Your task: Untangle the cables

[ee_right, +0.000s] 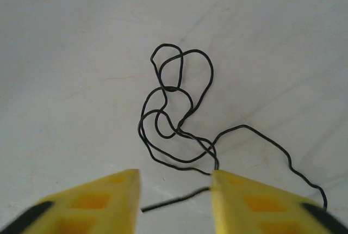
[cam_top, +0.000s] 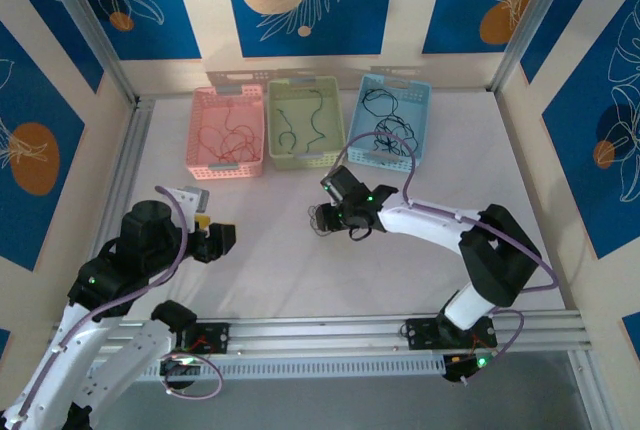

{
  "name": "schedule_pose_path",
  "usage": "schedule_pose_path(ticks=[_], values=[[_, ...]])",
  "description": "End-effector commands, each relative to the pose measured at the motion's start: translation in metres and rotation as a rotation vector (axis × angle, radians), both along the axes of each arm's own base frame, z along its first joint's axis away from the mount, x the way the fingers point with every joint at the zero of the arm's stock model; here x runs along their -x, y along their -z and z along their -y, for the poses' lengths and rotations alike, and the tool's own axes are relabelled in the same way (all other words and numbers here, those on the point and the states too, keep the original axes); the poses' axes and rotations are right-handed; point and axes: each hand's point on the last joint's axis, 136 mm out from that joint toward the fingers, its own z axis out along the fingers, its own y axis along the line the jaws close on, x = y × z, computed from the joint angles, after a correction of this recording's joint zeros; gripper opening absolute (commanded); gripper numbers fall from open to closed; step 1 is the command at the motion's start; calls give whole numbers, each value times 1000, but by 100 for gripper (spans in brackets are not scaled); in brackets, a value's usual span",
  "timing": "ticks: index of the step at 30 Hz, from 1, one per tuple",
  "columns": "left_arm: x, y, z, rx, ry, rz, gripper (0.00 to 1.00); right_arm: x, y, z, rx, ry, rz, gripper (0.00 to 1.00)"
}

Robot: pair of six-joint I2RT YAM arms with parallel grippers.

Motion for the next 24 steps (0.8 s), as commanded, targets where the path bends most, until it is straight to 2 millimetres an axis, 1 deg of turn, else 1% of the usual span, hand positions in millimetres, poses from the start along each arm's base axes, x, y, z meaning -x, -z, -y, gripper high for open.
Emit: schedule_pose_path(ticks=[1, 3, 8, 15, 19, 24], values=[[0, 1, -1, -8, 2, 11, 70, -10, 0, -2, 30, 16, 2, 51], [0, 2, -1, -9, 2, 10, 70, -13, 5, -3, 50, 20, -21, 57], [0, 2, -1, -10, 2, 9, 70, -17, 15, -11, 92, 5, -58, 63], [-1, 3, -1, -11, 2, 6, 70, -24, 35, -19, 158, 2, -124, 63], [-1, 3, -1, -12, 1, 7, 70, -24, 48, -24, 218, -2, -159, 62], [-1, 4, -1, -13, 1, 6, 70, -25, 56, -27, 270, -5, -173, 58]])
